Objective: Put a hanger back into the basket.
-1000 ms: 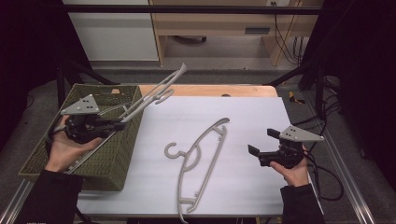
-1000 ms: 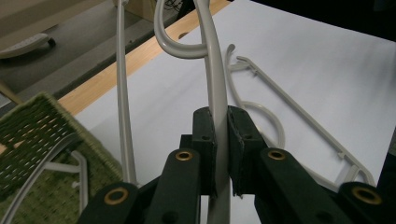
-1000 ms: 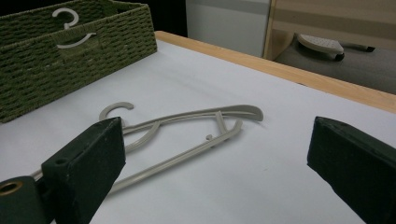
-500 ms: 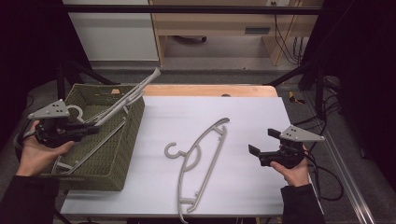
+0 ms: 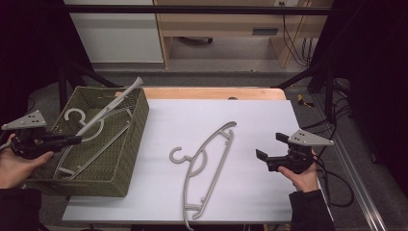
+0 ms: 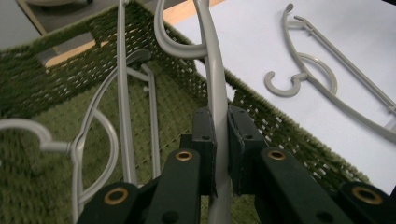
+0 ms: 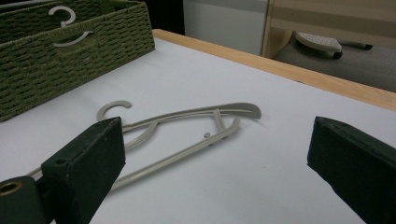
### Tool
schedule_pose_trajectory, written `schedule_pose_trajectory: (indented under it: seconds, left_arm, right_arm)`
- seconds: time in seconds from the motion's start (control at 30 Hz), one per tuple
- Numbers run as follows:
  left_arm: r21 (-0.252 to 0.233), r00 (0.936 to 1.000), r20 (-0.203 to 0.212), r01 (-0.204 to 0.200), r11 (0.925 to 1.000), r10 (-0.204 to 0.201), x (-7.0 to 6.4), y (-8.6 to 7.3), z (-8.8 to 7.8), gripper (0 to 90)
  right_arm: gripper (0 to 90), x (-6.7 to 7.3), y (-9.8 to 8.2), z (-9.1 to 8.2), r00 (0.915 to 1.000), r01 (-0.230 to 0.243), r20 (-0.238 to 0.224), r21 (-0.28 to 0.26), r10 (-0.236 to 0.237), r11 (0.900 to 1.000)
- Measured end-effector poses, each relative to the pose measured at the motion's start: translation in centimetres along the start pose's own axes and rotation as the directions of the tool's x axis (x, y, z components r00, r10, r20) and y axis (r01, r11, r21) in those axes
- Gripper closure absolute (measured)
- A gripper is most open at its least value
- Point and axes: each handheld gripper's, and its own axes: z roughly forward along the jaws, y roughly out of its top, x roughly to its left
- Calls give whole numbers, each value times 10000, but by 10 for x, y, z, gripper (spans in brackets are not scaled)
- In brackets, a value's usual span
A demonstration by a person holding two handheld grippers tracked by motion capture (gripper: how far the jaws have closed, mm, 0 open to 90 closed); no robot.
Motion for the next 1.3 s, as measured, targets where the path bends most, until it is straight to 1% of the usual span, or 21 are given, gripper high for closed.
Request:
schedule_pose_trajectory:
  seconds: [0.1, 0.13, 0.17, 0.23, 0.3, 0.43, 0.53, 0.57, 0.6, 0.67, 0.7, 0.73, 0.8, 0.83, 1.0, 1.1, 1.13, 1.17, 1.23, 1.27, 1.3]
  left_arm:
    - [114, 9999, -38, 110, 9999, -109, 5, -8, -4, 821]
    - [114, 9999, -38, 110, 9999, -109, 5, -8, -4, 821]
    - [214, 9999, 28, 143, 9997, -144, 8, -12, -7, 821]
    - [178, 9998, 115, 152, 9997, -154, 10, -15, -9, 821]
    - [180, 9997, 197, 105, 9998, -108, 10, -17, -12, 821]
    - [216, 9997, 231, 53, 9998, -58, 10, -18, -14, 821]
    - [286, 9995, 307, 32, 9996, -41, 9, -19, -12, 821]
    - [322, 9991, 428, 39, 9995, -53, 8, -21, -9, 821]
    - [322, 9991, 428, 39, 9995, -53, 8, -21, -9, 821]
    - [255, 9986, 528, 45, 9997, -58, 8, -23, -6, 821]
    - [237, 9982, 591, 110, 9997, -124, 7, -24, -5, 821]
    - [239, 9984, 568, 46, 9997, -60, 8, -24, -5, 821]
    - [186, 9980, 613, 146, 9997, -158, 8, -27, -4, 821]
    - [216, 9972, 728, 172, 9996, -187, 8, -29, -3, 821]
    - [166, 9964, 832, 177, 9997, -190, 7, -31, -1, 820]
    - [139, 9964, 840, 123, 9998, -134, 7, -32, 0, 820]
    - [110, 9969, 777, 147, 9998, -155, 7, -34, -1, 820]
    - [239, 9974, 699, 153, 9996, -169, 9, -36, -1, 819]
    - [508, 9993, 373, 56, 9987, -75, 11, -38, 1, 816]
    - [508, 9993, 373, 56, 9987, -75, 11, -38, 1, 816]
    - [593, 9986, 497, 130, 9982, -160, 13, -40, 3, 815]
  right_arm:
    - [44, 0, 0, 0, 10000, -15, 1, 41, 15, 10000]
    - [44, 0, 0, 0, 10000, -16, 7, 29, 16, 10000]
    - [44, 0, 0, 0, 10000, -3, 7, 31, 3, 10000]
    - [44, 0, 0, 0, 10000, -7, 8, 38, 7, 10000]
    - [44, 0, 0, 0, 10000, 10, 8, 36, -10, 10000]
    - [44, 0, 0, 1, 10000, 45, -13, 48, -45, 10000]
    - [43, 0, 0, 0, 10000, 51, -13, 42, -51, 10000]
    - [44, -1, 0, 0, 10000, 42, -26, 55, -42, 10000]
    - [44, -1, 0, 0, 10000, 42, -26, 55, -42, 10000]
    - [43, 0, 0, 1, 10000, 16, -29, 54, -16, 10000]
    - [43, 0, 0, 1, 10000, 17, -42, 61, -16, 10000]
    - [43, 0, 0, 1, 10000, 17, -42, 61, -16, 10000]
    - [43, 0, 0, 2, 10000, 20, -40, 78, -19, 10000]
    - [43, 1, -1, 2, 10000, -29, -39, 123, 29, 9999]
    - [43, 1, -1, 2, 10000, -29, -55, 126, 30, 9999]
    - [43, 1, -1, 2, 10000, -12, -65, 116, 12, 9999]
    - [43, 1, -1, 1, 10000, 0, -79, 107, 1, 9999]
    - [43, 1, -1, 1, 10000, -1, -63, 92, 1, 10000]
    - [43, 0, 0, 1, 10000, 4, -64, 75, -4, 10000]
    - [43, 1, 0, 1, 10000, -11, -57, 63, 12, 10000]
    - [43, 0, 0, 1, 10000, -5, -64, 67, 5, 10000]
